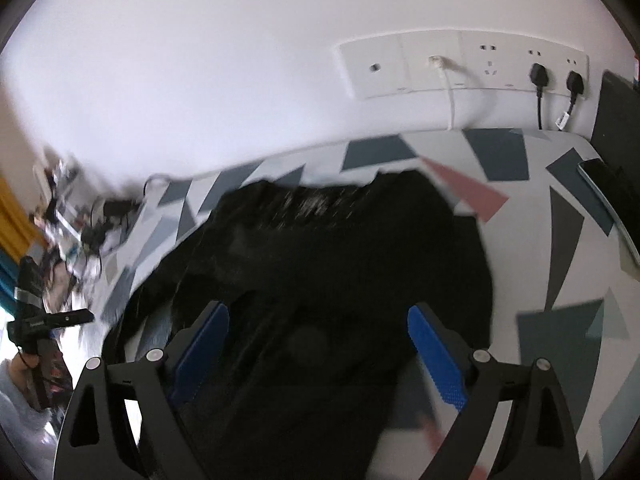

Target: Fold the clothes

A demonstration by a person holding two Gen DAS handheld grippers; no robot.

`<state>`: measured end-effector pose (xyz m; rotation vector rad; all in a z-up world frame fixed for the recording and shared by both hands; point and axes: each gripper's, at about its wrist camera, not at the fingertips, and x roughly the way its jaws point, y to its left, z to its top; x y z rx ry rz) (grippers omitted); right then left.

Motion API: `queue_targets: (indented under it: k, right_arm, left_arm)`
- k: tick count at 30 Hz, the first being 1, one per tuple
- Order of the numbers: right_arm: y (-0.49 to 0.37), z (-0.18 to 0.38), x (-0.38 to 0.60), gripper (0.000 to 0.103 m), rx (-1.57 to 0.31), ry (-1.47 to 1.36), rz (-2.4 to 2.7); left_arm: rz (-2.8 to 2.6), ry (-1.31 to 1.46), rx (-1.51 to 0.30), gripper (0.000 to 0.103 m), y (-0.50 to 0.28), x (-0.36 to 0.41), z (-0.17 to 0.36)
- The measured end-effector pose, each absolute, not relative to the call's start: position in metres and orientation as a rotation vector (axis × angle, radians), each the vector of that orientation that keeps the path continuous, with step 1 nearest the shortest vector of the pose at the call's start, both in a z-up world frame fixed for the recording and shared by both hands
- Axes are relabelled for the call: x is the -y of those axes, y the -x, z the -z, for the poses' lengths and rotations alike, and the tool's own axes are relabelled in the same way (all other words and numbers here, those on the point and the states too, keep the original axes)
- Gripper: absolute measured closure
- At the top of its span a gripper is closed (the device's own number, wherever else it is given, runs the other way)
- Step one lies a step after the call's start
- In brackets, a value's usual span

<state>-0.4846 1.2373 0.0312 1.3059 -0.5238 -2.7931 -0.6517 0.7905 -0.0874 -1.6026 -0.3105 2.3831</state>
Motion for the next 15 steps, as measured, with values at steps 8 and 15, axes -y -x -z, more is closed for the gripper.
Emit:
queue_targets:
  k: [8, 15]
  right_arm:
    - [0.467, -0.033, -1.201, 0.010, 0.565, -1.328, 2.773]
    - [0.456, -0.035, -1.202, 0.010, 0.754, -1.343, 2.821]
  left_arm:
    - [-2.368, 1.707, 0.194, 0.000, 0.606, -0.786, 0.121]
    - [-2.443, 1.714, 0.090, 0.000, 0.592, -0.800, 0.135]
